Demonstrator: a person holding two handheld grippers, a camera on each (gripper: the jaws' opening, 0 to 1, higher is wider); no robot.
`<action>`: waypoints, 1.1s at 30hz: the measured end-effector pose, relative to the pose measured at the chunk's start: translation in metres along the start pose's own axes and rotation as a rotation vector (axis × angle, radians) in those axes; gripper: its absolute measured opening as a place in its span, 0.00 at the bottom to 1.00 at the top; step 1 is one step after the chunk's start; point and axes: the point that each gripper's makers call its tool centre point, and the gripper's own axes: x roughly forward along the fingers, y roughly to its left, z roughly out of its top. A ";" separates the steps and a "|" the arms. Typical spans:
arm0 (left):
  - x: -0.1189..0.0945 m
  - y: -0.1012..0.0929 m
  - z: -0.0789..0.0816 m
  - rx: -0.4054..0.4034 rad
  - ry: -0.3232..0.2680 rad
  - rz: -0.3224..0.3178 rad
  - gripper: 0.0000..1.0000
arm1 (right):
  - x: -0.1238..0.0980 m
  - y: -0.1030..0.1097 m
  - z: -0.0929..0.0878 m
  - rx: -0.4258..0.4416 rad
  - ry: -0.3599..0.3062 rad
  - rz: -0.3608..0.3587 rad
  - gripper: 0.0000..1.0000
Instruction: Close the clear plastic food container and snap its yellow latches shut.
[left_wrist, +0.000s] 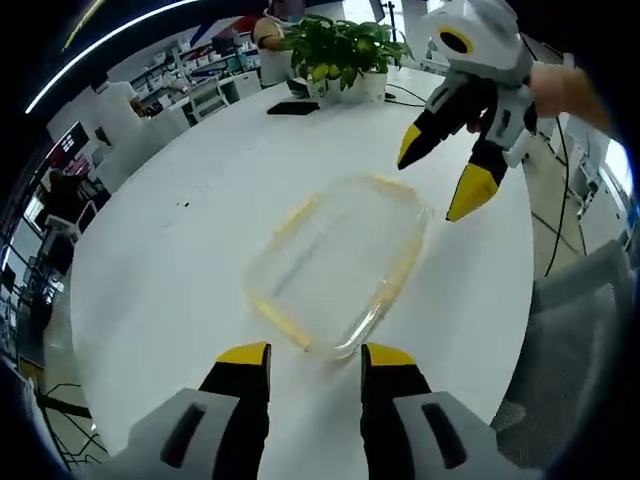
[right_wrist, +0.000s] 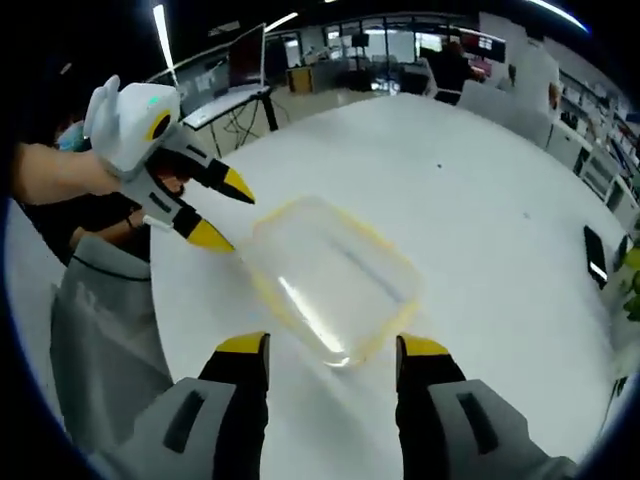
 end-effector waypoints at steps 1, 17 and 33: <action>0.001 0.000 0.000 -0.001 -0.006 0.005 0.29 | 0.001 0.000 -0.001 0.004 -0.007 -0.005 0.46; 0.017 -0.008 -0.011 0.000 -0.055 0.021 0.29 | 0.026 -0.009 -0.017 -0.047 -0.011 -0.076 0.43; 0.021 0.000 -0.011 0.014 -0.062 0.027 0.28 | 0.037 -0.002 -0.012 -0.126 0.007 -0.086 0.36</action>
